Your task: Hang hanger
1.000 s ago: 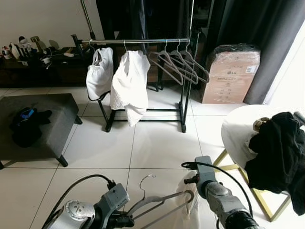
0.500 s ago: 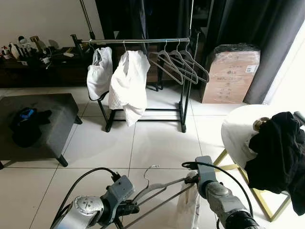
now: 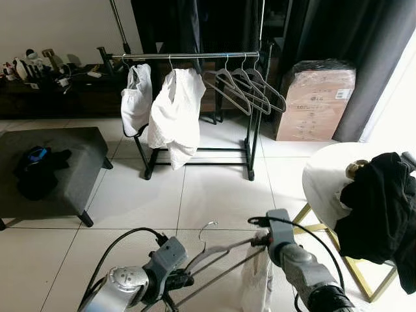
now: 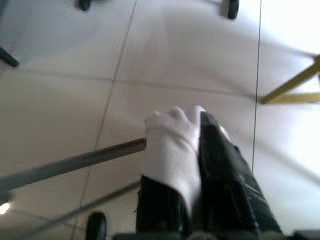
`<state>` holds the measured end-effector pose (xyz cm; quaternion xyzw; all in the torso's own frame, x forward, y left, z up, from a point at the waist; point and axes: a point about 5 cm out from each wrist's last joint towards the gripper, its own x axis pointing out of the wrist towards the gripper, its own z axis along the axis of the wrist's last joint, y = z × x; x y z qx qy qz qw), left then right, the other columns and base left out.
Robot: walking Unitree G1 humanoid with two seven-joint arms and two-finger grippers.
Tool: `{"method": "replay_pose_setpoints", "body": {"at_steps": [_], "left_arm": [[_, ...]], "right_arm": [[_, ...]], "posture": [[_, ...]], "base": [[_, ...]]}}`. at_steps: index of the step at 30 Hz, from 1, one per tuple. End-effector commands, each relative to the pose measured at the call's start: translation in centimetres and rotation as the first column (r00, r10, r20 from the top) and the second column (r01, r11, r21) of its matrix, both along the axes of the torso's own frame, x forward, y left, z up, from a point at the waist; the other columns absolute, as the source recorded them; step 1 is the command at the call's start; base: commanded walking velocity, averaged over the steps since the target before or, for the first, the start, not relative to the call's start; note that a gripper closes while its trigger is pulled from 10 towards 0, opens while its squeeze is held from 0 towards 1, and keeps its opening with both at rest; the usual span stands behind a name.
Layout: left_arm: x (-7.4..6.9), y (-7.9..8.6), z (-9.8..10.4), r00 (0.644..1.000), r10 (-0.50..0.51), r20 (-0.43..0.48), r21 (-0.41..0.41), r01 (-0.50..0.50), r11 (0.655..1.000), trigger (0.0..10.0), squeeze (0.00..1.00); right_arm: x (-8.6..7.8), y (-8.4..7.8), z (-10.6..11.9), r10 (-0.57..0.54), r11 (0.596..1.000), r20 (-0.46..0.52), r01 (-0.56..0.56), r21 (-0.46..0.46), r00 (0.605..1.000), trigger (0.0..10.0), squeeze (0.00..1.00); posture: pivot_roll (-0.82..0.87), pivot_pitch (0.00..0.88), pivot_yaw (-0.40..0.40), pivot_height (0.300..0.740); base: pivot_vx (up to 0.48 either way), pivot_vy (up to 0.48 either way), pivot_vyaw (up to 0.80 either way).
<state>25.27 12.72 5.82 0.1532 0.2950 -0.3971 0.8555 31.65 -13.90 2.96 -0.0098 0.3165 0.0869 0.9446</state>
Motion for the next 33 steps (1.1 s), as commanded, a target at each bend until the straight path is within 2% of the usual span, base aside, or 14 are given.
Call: {"method": "replay_pose_setpoints", "body": {"at_steps": [1, 5, 10, 13, 15, 17, 18, 20, 21, 24, 27, 28, 30, 33], "left_arm": [[0.7, 0.4, 0.3, 0.998, 0.045, 0.036, 0.019, -0.046, 0.999, 10.0, 0.00], [1.4, -0.3, 0.6, 0.994, 0.097, 0.045, 0.002, -0.098, 0.995, 10.0, 0.00], [2.0, -0.2, 0.6, 0.986, 0.153, 0.066, 0.022, -0.154, 0.988, 10.0, 0.00], [2.4, -0.3, 0.7, 0.978, 0.194, 0.080, 0.020, -0.197, 0.980, 10.0, 0.00], [3.2, -0.7, 1.5, 0.958, 0.270, 0.097, -0.017, -0.269, 0.963, 10.0, 0.00], [3.3, -1.1, 1.9, 0.956, 0.278, 0.090, -0.050, -0.274, 0.960, 10.0, 0.00], [3.2, -1.8, 2.5, 0.964, 0.253, 0.082, -0.099, -0.245, 0.964, 10.0, 0.00], [3.1, -2.2, 2.8, 0.970, 0.231, 0.074, -0.125, -0.220, 0.967, 10.0, 0.00], [2.6, -3.0, 3.3, 0.985, 0.167, 0.051, -0.158, -0.157, 0.975, 10.0, 0.00], [2.0, -3.5, 3.6, 0.994, 0.091, 0.053, -0.147, -0.082, 0.986, 10.0, 0.00], [2.2, -3.3, 3.7, 0.991, 0.124, 0.055, -0.149, -0.115, 0.982, 10.0, 0.00], [2.3, -3.3, 3.8, 0.991, 0.127, 0.050, -0.151, -0.118, 0.981, 10.0, 0.00], [2.1, -3.4, 3.8, 0.994, 0.104, 0.030, -0.155, -0.098, 0.983, 10.0, 0.00], [1.5, -3.8, 3.9, 0.999, 0.049, 0.002, -0.164, -0.048, 0.985, 10.0, 0.00]], "right_arm": [[0.1, 0.3, 0.7, 0.021, 0.999, 0.009, -0.021, 0.025, 1.000, 10.0, 0.00], [-0.9, -0.3, 1.0, 0.025, 0.999, -0.020, -0.024, 0.039, 0.999, 10.0, 0.00], [-1.8, 0.4, 2.6, 0.035, 0.986, -0.032, -0.029, 0.164, 0.999, 10.0, 0.00], [-2.5, 1.0, 3.4, 0.101, 0.978, -0.029, -0.093, 0.188, 0.994, 10.0, 0.00], [-3.2, 1.6, 4.7, 0.162, 0.968, 0.000, -0.158, 0.197, 0.987, 10.0, 0.00], [-3.4, 1.6, 5.2, 0.171, 0.966, 0.011, -0.170, 0.195, 0.985, 10.0, 0.00], [-3.5, 1.6, 5.5, 0.173, 0.968, 0.018, -0.173, 0.182, 0.985, 10.0, 0.00], [-3.4, 1.4, 5.5, 0.164, 0.973, 0.022, -0.165, 0.161, 0.986, 10.0, 0.00], [-2.9, 0.6, 5.4, 0.092, 0.986, 0.016, -0.093, 0.135, 0.996, 10.0, 0.00], [-2.3, -0.3, 5.4, 0.015, 0.991, 0.005, -0.015, 0.129, 1.000, 10.0, 0.00], [-2.3, 0.2, 6.0, 0.043, 0.986, 0.017, -0.045, 0.159, 0.999, 10.0, 0.00], [-2.6, 0.9, 6.6, 0.097, 0.980, 0.035, -0.102, 0.169, 0.995, 10.0, 0.00], [-3.1, 1.8, 7.2, 0.183, 0.967, 0.060, -0.191, 0.169, 0.981, 10.0, 0.00], [-3.5, 2.4, 7.4, 0.255, 0.955, 0.077, -0.263, 0.136, 0.964, 10.0, 0.00]], "posture": [[-0.05, 0.083, 0.030, 0.740], [-0.06, 0.083, 0.029, 0.740], [-0.06, 0.083, 0.028, 0.740], [-0.06, 0.082, 0.026, 0.740], [-0.06, 0.082, 0.024, 0.740], [-0.07, 0.081, 0.023, 0.740], [-0.07, 0.081, 0.023, 0.740], [-0.07, 0.081, 0.023, 0.740], [-0.07, 0.077, 0.024, 0.740], [-0.06, 0.076, 0.026, 0.740], [-0.06, 0.075, 0.025, 0.740], [-0.06, 0.077, 0.024, 0.740], [-0.06, 0.076, 0.025, 0.740], [-0.06, 0.077, 0.027, 0.740]], "base": [[0.000, 0.000, 0.00], [0.000, 0.000, 0.00], [0.000, 0.000, 0.00], [0.000, 0.000, 0.00], [0.000, 0.000, 0.00], [0.000, 0.000, 0.00], [0.000, 0.000, 0.00], [0.000, 0.000, 0.00], [0.000, 0.000, 0.00], [0.000, 0.000, 0.00], [0.000, 0.000, 0.00], [0.000, 0.000, 0.00], [0.000, 0.000, 0.00], [0.000, 0.000, 0.00]]}}
